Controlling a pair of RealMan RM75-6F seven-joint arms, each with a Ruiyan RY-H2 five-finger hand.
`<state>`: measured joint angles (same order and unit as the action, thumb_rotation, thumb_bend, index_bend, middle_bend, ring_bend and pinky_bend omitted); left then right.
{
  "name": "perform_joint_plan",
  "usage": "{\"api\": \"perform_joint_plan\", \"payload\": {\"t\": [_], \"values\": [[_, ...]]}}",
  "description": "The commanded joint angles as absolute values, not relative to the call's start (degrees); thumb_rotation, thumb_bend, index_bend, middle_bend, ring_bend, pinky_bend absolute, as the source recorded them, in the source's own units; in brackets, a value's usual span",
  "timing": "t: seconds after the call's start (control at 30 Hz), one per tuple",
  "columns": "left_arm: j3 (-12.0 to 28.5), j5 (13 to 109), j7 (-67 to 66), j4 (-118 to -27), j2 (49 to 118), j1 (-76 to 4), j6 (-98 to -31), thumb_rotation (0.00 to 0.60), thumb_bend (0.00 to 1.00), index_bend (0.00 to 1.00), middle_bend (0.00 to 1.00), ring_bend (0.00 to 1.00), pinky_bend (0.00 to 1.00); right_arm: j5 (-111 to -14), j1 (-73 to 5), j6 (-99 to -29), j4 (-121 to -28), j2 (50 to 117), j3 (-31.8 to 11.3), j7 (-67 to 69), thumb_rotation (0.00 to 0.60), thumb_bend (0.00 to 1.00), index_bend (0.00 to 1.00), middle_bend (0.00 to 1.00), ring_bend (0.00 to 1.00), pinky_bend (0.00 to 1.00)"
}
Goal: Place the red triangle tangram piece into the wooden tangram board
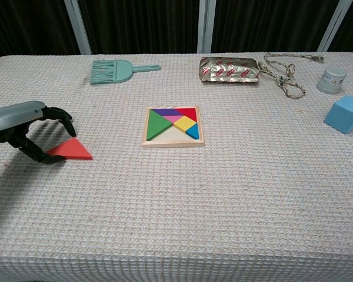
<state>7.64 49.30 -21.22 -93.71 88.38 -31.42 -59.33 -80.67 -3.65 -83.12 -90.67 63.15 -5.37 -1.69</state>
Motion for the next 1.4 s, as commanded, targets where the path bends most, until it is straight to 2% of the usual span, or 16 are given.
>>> {"api": "perform_joint_plan", "payload": {"t": [0.03, 0.97, 1.4], "values": [[7.6, 49.2, -21.3, -93.7, 88.4, -31.5, -59.4, 0.600, 0.26, 0.34, 0.09, 0.00, 0.00, -80.7, -3.6, -83.1, -90.7, 63.2, -5.4, -1.7, 0.600, 0.25, 0.00, 0.00, 0.00, 0.00], [7.3, 49.5, -19.5, -93.9, 88.8, -31.1, -60.8, 0.600, 0.28, 0.41, 0.10, 0.00, 0.00, -80.4, -3.6, -83.0, -90.4, 63.2, -5.4, -1.6, 0.600, 0.25, 0.00, 0.00, 0.00, 0.00], [9.2, 50.8, -18.8, -96.4, 87.9, -31.8, -61.8, 0.600, 0.29, 0.41, 0.11, 0.00, 0.00, -80.6, -3.5, -83.8, -90.8, 63.0, -5.8, -1.4, 0.600, 0.25, 0.00, 0.00, 0.00, 0.00]]}}
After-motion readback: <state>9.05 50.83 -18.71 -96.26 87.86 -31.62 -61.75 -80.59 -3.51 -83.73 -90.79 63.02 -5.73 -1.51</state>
